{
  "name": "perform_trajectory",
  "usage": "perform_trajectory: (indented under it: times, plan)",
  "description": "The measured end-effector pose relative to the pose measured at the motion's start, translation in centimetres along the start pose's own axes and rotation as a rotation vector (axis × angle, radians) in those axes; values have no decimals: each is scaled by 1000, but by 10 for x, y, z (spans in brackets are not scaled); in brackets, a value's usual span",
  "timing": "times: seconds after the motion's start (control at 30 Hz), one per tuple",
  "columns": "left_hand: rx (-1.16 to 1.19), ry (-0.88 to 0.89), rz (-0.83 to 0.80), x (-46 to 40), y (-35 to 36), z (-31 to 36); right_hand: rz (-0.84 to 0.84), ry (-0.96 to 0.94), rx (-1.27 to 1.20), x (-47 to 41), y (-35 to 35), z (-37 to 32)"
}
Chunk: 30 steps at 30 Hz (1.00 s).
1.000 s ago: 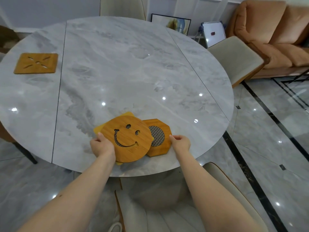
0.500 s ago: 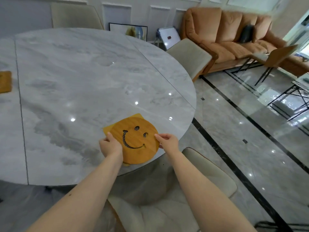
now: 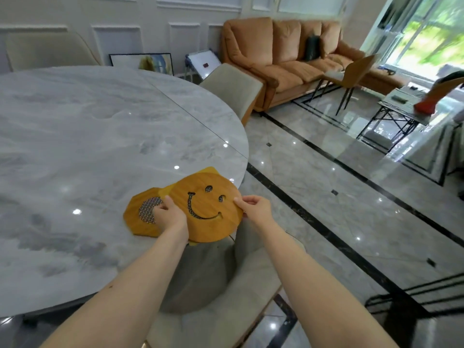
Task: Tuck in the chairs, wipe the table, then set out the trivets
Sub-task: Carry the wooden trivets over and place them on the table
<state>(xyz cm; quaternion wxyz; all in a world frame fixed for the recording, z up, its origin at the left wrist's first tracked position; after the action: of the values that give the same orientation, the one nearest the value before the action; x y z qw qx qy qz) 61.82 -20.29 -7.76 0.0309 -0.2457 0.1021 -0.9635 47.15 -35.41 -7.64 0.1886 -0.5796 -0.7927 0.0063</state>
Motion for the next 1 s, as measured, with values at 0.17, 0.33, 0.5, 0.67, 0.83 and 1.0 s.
perform_trajectory:
  times: [0.17,0.33,0.5,0.67,0.83,1.0]
  plan:
    - [13,47,-44,62,55,-2,14,-8,-43,-32,-75,-4]
    - [40,48,-118,144,125,-19,47,-22,-33,-72,-176,-2]
    - [-2,47,-226,227,190,-39,130,-1,-25,-101,-283,2]
    - [-42,76,-309,277,243,-40,209,14,-21,-129,-351,4]
    - [-52,69,-347,300,301,-38,251,10,-18,-167,-388,1]
    - [-6,22,-371,302,374,-37,270,-3,42,-226,-414,-8]
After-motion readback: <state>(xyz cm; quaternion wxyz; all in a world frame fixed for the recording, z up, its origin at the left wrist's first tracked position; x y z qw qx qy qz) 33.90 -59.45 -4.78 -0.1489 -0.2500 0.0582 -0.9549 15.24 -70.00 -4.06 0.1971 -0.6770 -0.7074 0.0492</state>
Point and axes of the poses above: each hand's wrist, its own x-axis away from the middle knuckle, its own y-axis out of the palm, z = x × y, the point moved 3 cm from there along -x, towards the middle knuckle, and after that the axes turned 8 degrees about z, right-handed, at the moved point
